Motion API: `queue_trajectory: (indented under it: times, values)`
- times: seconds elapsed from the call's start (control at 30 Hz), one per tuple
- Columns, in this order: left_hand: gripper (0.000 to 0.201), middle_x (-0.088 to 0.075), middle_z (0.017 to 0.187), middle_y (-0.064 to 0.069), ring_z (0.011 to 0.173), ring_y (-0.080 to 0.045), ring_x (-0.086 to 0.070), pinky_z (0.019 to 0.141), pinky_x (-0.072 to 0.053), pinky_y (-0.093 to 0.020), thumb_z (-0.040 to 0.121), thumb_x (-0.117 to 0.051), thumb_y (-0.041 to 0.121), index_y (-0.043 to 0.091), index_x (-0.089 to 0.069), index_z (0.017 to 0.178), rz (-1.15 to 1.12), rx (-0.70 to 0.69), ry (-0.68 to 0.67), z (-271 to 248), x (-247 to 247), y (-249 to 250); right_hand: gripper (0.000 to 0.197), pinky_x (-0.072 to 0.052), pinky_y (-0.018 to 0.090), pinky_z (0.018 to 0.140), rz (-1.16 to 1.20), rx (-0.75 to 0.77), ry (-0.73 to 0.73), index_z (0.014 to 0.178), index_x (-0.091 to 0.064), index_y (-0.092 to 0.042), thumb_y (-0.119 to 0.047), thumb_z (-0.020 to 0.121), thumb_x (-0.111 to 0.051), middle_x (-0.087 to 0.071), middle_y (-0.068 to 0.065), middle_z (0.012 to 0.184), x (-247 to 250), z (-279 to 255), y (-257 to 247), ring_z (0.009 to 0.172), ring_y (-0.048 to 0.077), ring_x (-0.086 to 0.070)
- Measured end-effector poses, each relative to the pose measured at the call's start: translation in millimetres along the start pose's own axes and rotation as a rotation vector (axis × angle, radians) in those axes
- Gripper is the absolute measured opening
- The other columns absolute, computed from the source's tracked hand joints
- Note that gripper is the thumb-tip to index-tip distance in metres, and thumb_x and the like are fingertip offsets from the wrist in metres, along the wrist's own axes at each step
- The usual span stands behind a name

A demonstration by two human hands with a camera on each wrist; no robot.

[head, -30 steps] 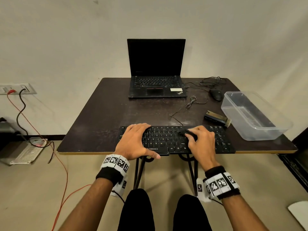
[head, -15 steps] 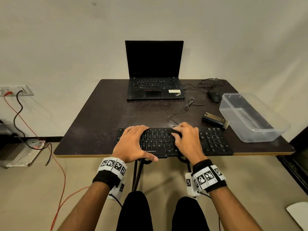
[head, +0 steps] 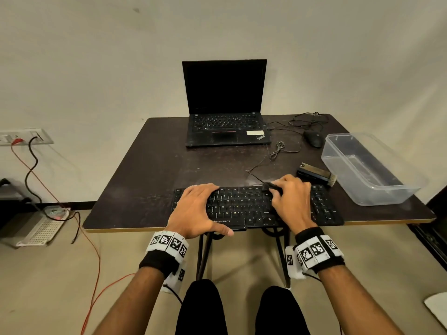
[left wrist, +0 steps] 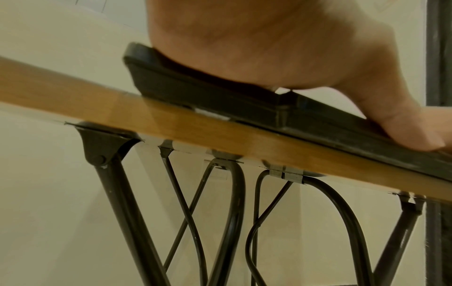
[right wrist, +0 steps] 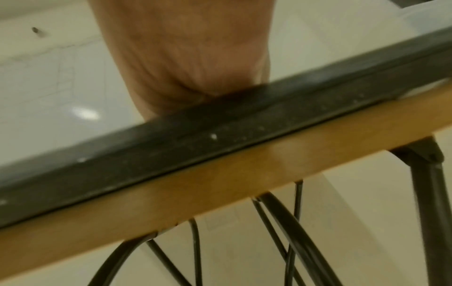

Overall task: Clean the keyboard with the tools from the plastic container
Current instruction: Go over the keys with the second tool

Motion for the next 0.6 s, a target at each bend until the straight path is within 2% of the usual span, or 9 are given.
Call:
queue_trajectory:
  times: [0.07,0.2,0.33,0.47,0.6]
  values:
    - [0.127,-0.050,0.142,0.021,0.135,-0.008,-0.042,0.124,-0.023,-0.037,0.037,-0.067,0.104,0.036,-0.045,0.143,-0.004,-0.015,-0.004,-0.2,0.1,2.1,0.014,-0.030,0.039,0.088,0.002,0.050,-0.029,0.106,-0.083,-0.024,-0.023,0.095,-0.073,-0.070,0.000,0.101,-6.1,0.4,-6.2,0.095,0.022,-0.060]
    - [0.128,-0.049,0.142,0.021,0.136,-0.010,-0.041,0.124,-0.026,-0.038,0.037,-0.067,0.104,0.037,-0.044,0.144,0.007,0.007,-0.007,0.0,0.1,0.2,0.014,-0.036,0.044,0.090,-0.017,-0.081,-0.013,0.104,-0.083,-0.022,-0.025,0.095,-0.073,-0.073,0.004,0.103,2.3,13.8,10.9,0.100,0.028,-0.065]
    - [0.128,-0.048,0.142,0.022,0.136,-0.010,-0.040,0.124,-0.027,-0.038,0.037,-0.067,0.104,0.037,-0.044,0.144,-0.004,0.008,-0.009,-0.7,-0.6,-1.3,0.014,-0.034,0.042,0.090,-0.047,0.054,-0.041,0.105,-0.083,-0.026,-0.024,0.096,-0.071,-0.070,-0.002,0.100,-8.2,6.5,-10.8,0.096,0.023,-0.062]
    - [0.128,-0.048,0.143,0.020,0.136,-0.006,-0.038,0.125,-0.023,-0.035,0.038,-0.071,0.100,0.034,-0.045,0.145,-0.017,0.001,-0.001,-1.2,2.3,3.1,0.018,-0.036,0.044,0.090,-0.081,-0.069,-0.024,0.107,-0.084,-0.025,-0.028,0.096,-0.071,-0.074,0.002,0.103,4.5,16.0,12.3,0.101,0.028,-0.064]
    - [0.129,-0.049,0.143,0.019,0.134,-0.005,-0.039,0.125,-0.021,-0.034,0.038,-0.073,0.097,0.032,-0.046,0.145,-0.023,-0.009,0.011,-2.1,5.4,6.3,0.015,-0.034,0.044,0.095,-0.060,0.055,-0.067,0.106,-0.083,-0.027,-0.026,0.097,-0.071,-0.072,-0.002,0.103,-4.4,4.4,-6.9,0.099,0.024,-0.061]
Point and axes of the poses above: each hand's wrist, its own z-axis towards the middle knuckle, its own x-axis out of the back of the hand, y = z × x, the point moved 10 cm from there along z, towards the middle knuckle
